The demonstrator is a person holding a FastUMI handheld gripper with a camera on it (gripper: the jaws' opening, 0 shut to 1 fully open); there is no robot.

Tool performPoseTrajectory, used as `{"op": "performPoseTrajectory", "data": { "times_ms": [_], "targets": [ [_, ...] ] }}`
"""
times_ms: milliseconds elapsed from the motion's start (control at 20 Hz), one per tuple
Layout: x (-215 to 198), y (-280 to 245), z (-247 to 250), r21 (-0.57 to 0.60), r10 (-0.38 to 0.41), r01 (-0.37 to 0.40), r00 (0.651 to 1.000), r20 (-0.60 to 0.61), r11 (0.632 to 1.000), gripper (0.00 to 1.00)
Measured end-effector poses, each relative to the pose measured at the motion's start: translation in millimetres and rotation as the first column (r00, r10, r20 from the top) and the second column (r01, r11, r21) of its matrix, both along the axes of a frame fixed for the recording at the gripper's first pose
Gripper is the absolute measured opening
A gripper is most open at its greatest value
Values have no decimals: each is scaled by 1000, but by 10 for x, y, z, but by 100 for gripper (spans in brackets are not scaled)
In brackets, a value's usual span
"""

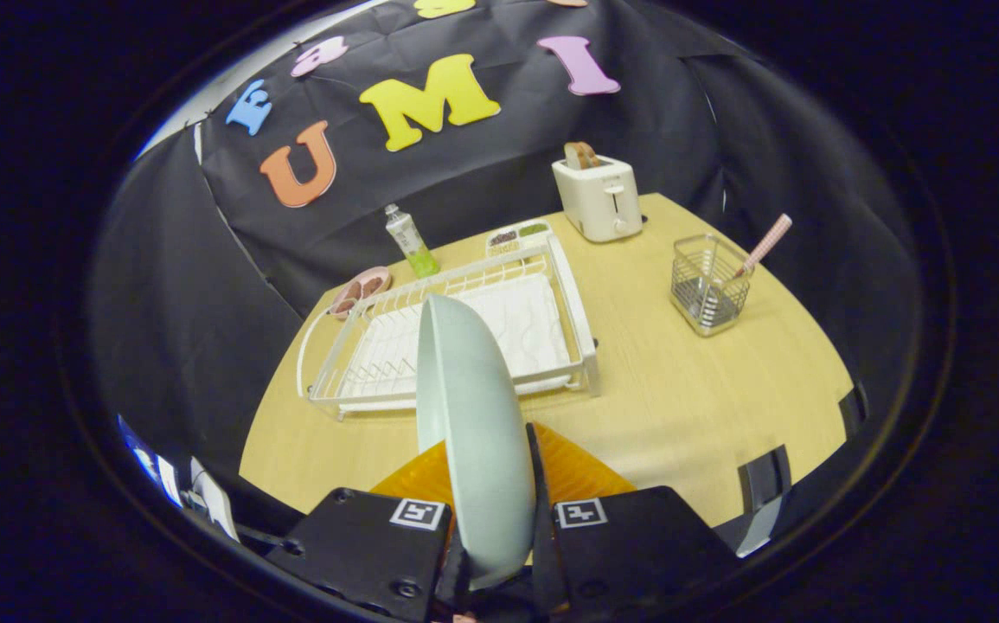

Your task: Take the plate from the dish rack, then take the spoon from the basket and place it into the plate.

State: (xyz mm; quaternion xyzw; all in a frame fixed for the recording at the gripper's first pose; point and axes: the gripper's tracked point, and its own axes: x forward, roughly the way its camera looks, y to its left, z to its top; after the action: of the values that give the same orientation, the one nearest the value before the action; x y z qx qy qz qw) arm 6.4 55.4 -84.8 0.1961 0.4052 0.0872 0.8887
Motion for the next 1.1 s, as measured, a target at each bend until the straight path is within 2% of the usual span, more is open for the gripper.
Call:
{"op": "performPoseTrajectory", "data": {
  "times_ms": [200,350,550,650,950,1100],
  "targets": [
    [-71,121,-410,111,-5,15,996,-84,994,34],
    [-101,267,-584,179,28,-4,991,-133,984,34],
    [-11,312,-680,261,35,8,986,-161,965,35],
    [67,274,-707,272,25,19,987,-158,962,36],
    [199,64,-792,209,-21,44,994,-109,977,50],
    [243,13,-667,185,-19,24,999,-29,982,52]
  ]
}}
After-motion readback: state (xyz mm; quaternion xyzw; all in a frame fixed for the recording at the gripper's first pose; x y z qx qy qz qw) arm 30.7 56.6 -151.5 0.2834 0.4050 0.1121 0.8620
